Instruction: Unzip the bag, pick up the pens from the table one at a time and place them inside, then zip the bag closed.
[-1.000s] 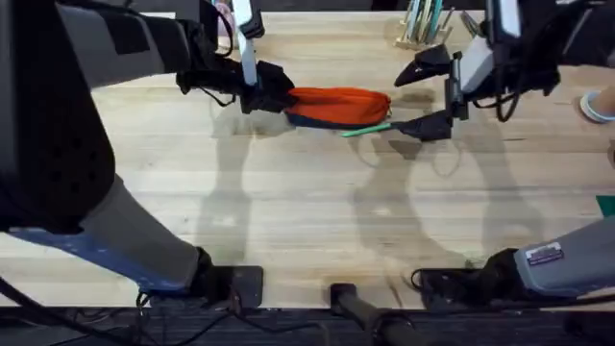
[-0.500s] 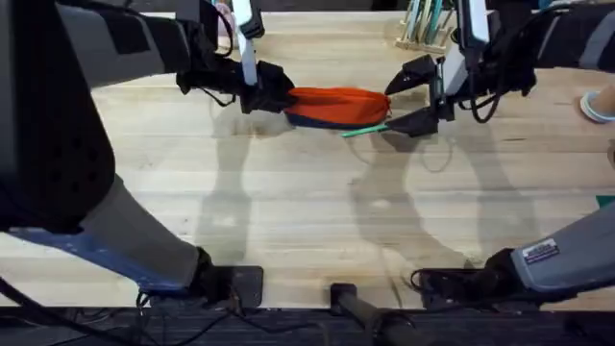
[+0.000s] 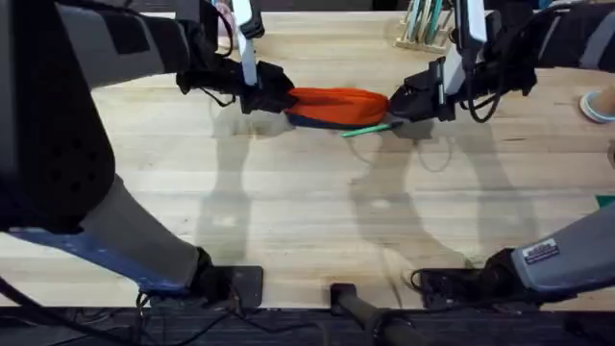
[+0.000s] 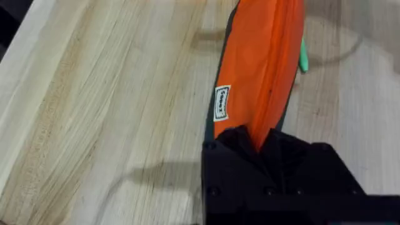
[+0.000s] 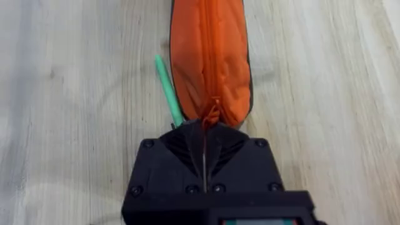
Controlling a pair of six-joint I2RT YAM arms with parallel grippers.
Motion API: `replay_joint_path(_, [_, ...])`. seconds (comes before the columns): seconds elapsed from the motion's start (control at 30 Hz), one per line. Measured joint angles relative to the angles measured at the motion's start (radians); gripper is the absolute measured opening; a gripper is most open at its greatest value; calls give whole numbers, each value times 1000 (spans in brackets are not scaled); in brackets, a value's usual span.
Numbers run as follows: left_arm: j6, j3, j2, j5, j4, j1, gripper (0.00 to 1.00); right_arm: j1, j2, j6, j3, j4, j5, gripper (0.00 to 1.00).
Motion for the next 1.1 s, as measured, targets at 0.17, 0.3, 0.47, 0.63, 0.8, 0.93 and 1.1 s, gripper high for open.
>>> replay_joint_path(0.17, [0,0,0,0,-3,0,43,0,0,6,0,0,0,32])
replay_joint_path(0.3, [0,0,0,0,-3,0,43,0,0,11,5,-2,0,32])
replay_joint_path(0.47, [0,0,0,0,-3,0,43,0,-6,11,46,-8,8,32])
replay_joint_path(0.63, [0,0,0,0,-3,0,43,1,-44,11,96,-9,11,32])
replay_joint_path(0.8, [0,0,0,0,-3,0,43,5,-80,11,107,-20,19,32])
replay_joint_path(0.93, [0,0,0,0,-3,0,43,5,-84,11,107,-41,19,31])
replay_joint_path(1.1, [0,0,0,0,-3,0,43,8,-84,11,107,-61,19,31])
